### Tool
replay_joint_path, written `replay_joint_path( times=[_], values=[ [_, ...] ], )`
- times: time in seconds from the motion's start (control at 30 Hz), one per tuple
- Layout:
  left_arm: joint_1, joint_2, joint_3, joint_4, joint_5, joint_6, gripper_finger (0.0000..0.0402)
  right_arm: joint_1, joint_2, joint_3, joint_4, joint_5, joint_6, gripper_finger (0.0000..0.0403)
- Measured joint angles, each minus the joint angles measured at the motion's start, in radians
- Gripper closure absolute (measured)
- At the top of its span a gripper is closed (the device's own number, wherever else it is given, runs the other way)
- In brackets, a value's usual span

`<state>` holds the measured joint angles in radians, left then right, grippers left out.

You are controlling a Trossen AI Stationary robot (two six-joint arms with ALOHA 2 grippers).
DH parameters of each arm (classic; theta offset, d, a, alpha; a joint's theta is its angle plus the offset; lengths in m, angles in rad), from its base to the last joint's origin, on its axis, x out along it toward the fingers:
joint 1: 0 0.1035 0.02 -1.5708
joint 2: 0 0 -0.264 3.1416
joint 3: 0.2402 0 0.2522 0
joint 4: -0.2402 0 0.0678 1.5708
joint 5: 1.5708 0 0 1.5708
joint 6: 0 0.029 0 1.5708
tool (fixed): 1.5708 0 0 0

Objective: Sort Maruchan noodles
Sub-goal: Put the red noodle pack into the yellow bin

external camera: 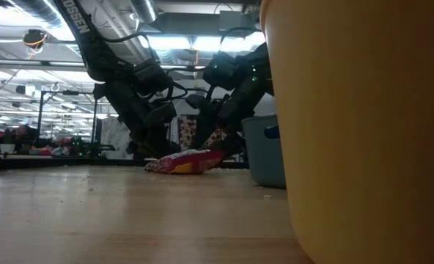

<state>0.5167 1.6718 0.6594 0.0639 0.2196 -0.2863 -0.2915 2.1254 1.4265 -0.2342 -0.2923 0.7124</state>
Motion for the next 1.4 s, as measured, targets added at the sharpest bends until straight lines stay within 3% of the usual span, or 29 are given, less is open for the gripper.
replay_joint_path(
  times=[0.2, 0.53, 0.8, 1.03, 1.4],
  values=[
    [0.029, -0.078, 0.005, -0.038, 0.058, -0.016, 0.0395, 0.003, 0.001, 0.001, 0.014, -0.009, -0.003, 0.0235],
    [0.074, -0.330, 0.008, -0.154, 0.013, -0.026, 0.0394, 0.005, 0.003, 0.002, 0.003, -0.019, -0.007, 0.0301],
    [0.074, -0.457, 0.009, -0.222, -0.033, -0.018, 0.0394, 0.004, 0.002, 0.002, 0.005, -0.070, -0.010, 0.0394],
    [0.074, -0.509, 0.010, -0.270, -0.047, -0.018, 0.0395, 0.004, -0.025, 0.000, -0.007, -0.088, -0.008, 0.0402],
    [0.074, -0.573, 0.011, -0.323, -0.054, -0.017, 0.0395, 0.004, -0.188, 0.002, -0.011, -0.117, -0.055, 0.0401]
  ],
)
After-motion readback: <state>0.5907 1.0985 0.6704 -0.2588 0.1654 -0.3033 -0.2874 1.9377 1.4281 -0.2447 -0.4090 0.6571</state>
